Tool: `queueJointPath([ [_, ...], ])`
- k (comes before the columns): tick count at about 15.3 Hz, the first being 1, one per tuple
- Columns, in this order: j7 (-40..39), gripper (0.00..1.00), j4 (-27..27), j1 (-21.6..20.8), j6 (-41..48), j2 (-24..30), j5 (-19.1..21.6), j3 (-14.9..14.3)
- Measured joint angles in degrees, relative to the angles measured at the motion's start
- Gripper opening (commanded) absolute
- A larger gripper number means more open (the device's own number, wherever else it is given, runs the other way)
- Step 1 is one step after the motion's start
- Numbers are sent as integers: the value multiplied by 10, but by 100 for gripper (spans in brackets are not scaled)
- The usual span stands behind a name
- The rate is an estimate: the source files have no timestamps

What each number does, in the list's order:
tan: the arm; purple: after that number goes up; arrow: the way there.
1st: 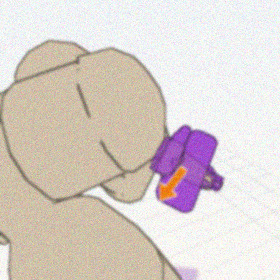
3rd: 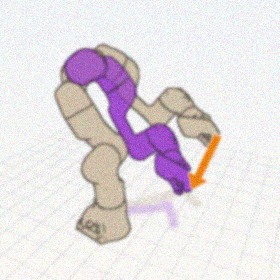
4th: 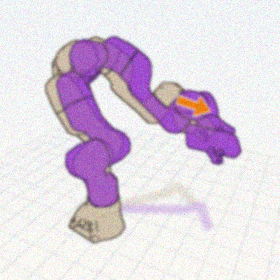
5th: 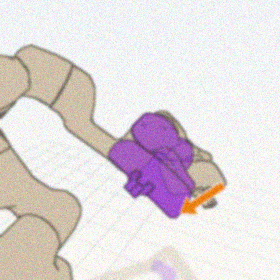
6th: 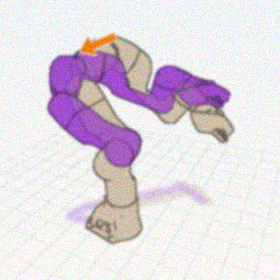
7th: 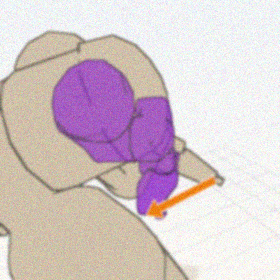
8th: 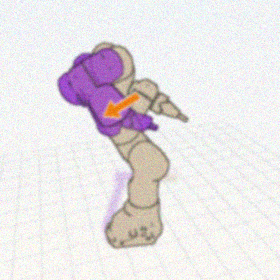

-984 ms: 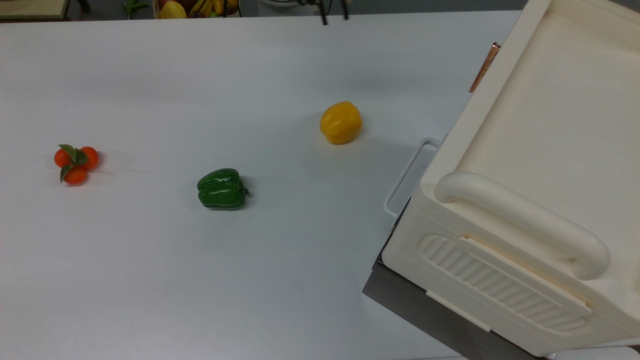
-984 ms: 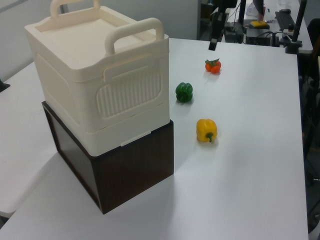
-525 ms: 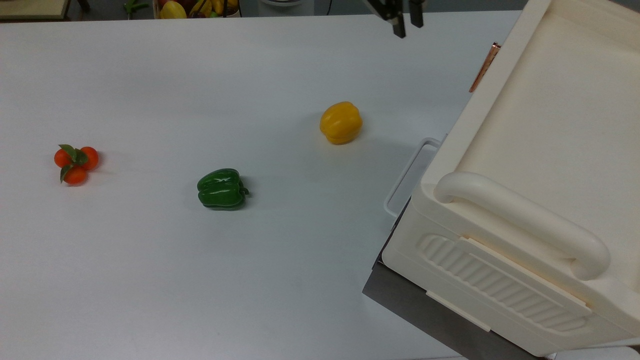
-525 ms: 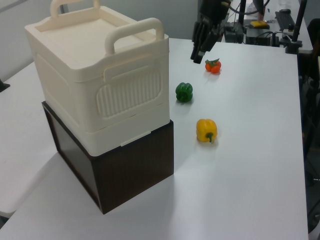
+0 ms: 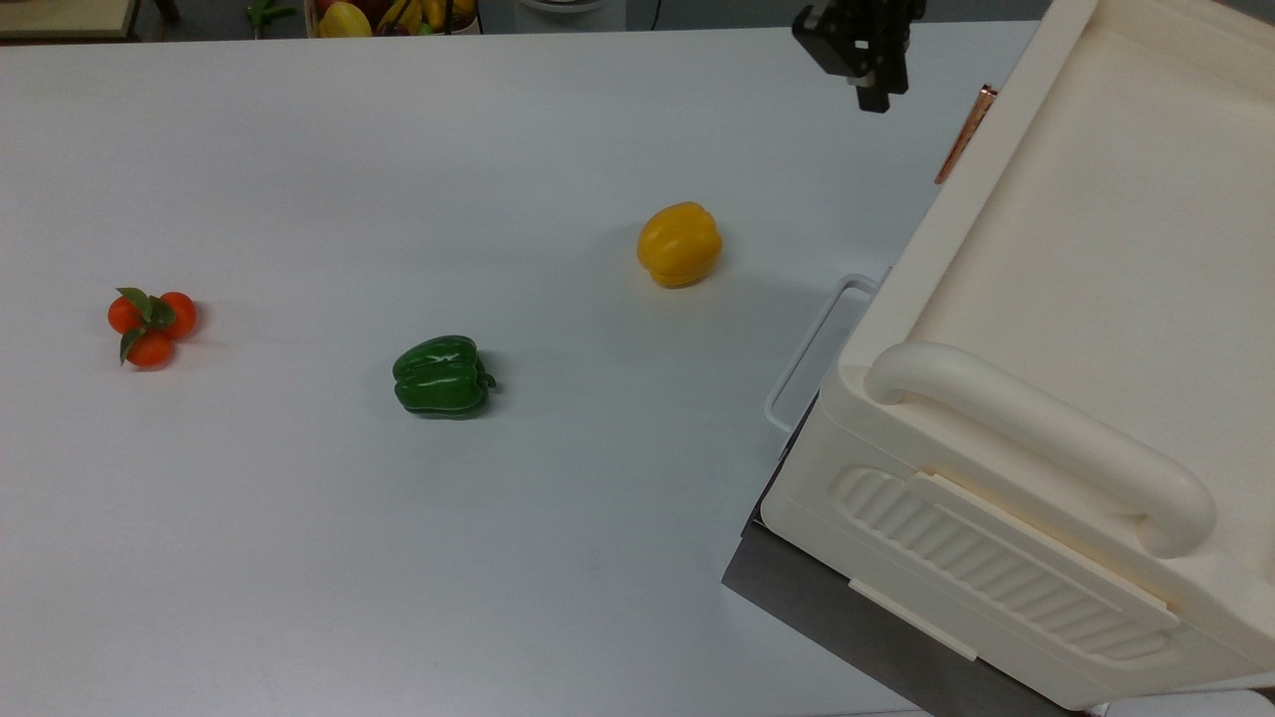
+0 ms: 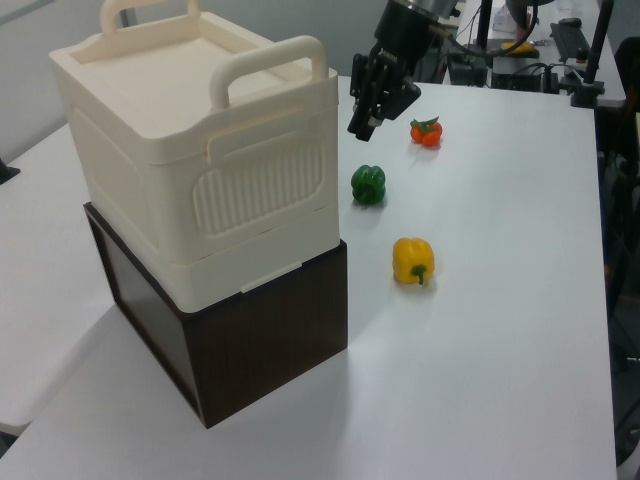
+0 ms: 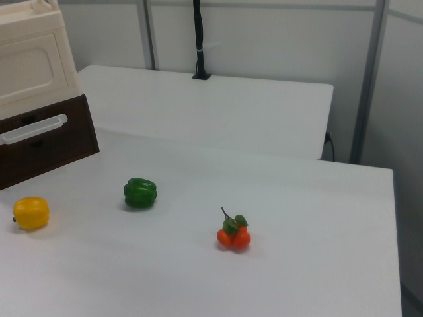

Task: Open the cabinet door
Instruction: 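Lower the gripper toward the copper handle on the cabinet door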

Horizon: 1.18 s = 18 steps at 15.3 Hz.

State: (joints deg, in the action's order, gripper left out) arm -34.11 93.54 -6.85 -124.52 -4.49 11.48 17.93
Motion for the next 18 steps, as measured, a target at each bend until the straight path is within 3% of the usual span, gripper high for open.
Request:
queueJointPath([
  [6,-16,24,-3,-2,-31,-5,8,19],
  [18,-20,27,-3,-3,-100,-26,8,27],
])
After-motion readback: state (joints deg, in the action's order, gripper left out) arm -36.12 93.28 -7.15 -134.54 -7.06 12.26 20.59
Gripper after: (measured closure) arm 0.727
